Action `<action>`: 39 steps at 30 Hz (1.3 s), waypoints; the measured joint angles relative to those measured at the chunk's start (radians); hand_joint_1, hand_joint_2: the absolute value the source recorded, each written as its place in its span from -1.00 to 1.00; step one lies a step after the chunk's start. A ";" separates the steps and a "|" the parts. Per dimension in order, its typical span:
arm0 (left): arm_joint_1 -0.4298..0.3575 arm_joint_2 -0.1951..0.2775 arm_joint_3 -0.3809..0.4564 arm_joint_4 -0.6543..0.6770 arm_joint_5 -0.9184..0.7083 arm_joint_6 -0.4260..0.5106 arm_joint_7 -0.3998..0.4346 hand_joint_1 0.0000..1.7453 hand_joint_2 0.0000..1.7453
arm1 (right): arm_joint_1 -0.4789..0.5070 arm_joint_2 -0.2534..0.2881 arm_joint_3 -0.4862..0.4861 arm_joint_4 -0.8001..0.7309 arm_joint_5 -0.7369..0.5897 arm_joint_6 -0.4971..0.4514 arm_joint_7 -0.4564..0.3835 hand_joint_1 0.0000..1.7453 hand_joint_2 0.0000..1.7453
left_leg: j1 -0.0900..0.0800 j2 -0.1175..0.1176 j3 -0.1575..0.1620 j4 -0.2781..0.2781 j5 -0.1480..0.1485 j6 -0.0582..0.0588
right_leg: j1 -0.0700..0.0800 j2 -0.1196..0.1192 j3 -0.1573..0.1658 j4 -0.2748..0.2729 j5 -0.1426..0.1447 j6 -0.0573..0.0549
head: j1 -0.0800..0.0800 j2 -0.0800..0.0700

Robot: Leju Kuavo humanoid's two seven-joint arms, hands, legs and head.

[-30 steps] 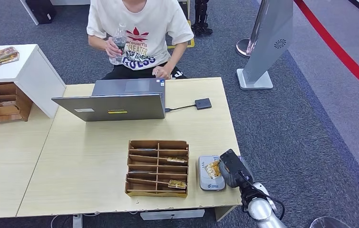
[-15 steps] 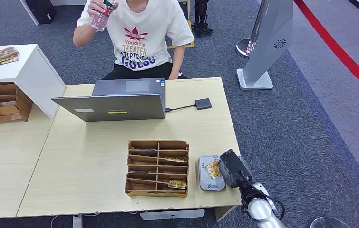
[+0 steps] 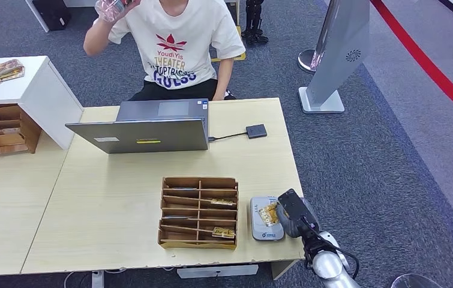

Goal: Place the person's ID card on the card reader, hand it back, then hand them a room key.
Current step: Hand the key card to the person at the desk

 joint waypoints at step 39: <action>0.000 -0.001 -0.004 0.000 0.006 -0.002 0.002 -1.00 -1.00 | 0.013 0.000 -0.007 -0.008 -0.011 -0.002 -0.004 1.00 1.00 | 0.000 0.000 0.001 0.000 0.000 0.000 | 0.000 0.000 0.001 0.000 0.000 0.000 | 0.000 0.000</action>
